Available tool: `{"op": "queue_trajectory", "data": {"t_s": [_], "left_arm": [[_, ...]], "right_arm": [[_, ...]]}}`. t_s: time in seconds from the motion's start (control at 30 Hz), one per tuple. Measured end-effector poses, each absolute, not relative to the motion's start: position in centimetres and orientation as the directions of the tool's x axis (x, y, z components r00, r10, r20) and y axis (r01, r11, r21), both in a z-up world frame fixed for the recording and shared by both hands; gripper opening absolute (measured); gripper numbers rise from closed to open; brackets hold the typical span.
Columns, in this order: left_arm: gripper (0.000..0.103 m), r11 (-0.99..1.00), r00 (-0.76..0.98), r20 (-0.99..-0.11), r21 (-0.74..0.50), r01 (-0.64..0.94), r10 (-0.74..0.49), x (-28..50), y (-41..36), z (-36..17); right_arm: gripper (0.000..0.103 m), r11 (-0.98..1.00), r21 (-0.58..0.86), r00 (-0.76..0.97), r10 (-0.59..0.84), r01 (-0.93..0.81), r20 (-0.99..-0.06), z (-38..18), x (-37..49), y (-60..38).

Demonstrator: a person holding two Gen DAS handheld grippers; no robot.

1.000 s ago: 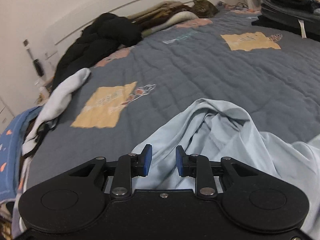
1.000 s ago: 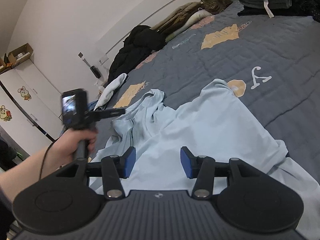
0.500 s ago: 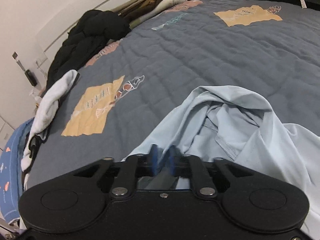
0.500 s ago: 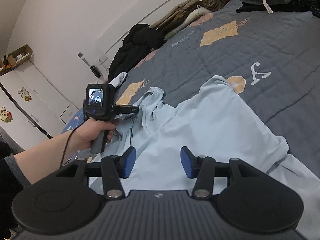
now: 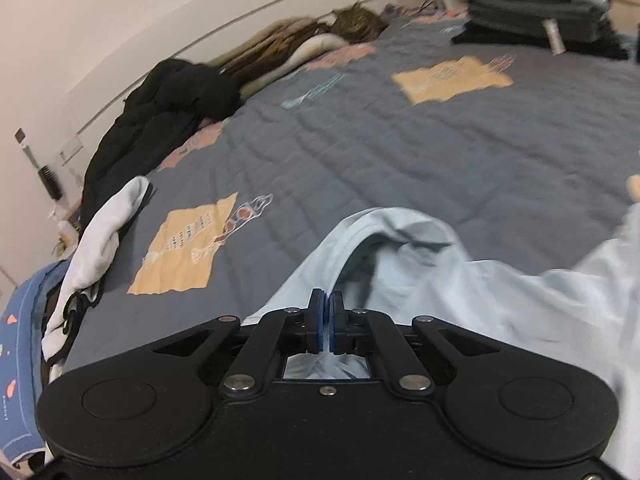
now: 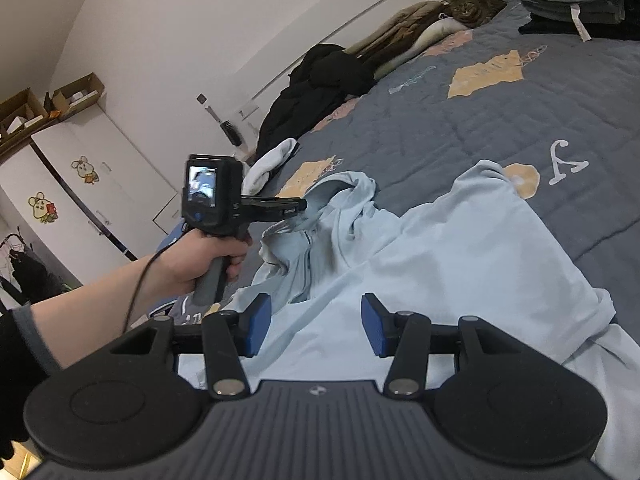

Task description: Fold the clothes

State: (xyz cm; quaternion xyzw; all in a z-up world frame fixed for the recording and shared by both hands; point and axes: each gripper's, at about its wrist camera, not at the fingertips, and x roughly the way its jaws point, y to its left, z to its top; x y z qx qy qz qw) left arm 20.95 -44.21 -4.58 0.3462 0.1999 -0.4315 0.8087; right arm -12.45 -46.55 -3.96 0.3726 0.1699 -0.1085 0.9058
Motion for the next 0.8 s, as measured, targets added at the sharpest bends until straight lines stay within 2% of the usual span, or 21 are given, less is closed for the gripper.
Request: {"op": "queue_trajectory", "data": {"t_s": [0.47,0.7,0.8], "left_arm": [[0.003,0.391,0.456,-0.608,0.247,0.886,-0.649,12.6,-37.6,-1.8],[0.003,0.449,0.448,-0.574,0.152,0.881,-0.685,7.8,-33.0,-0.2],[0.003,0.479,0.467,-0.592,0.15,0.865,-0.657,5.8,-31.0,-0.5]], "right_arm": [[0.049,0.742,0.609,0.926,-0.042,0.28,-0.376,-1.9,-12.3,-45.3],[0.049,0.745,0.617,0.934,-0.022,0.253,-0.357,-1.1,-12.3,-45.0],[0.049,0.745,0.619,0.934,-0.013,0.247,-0.357,-1.0,-12.2,-44.9]]}}
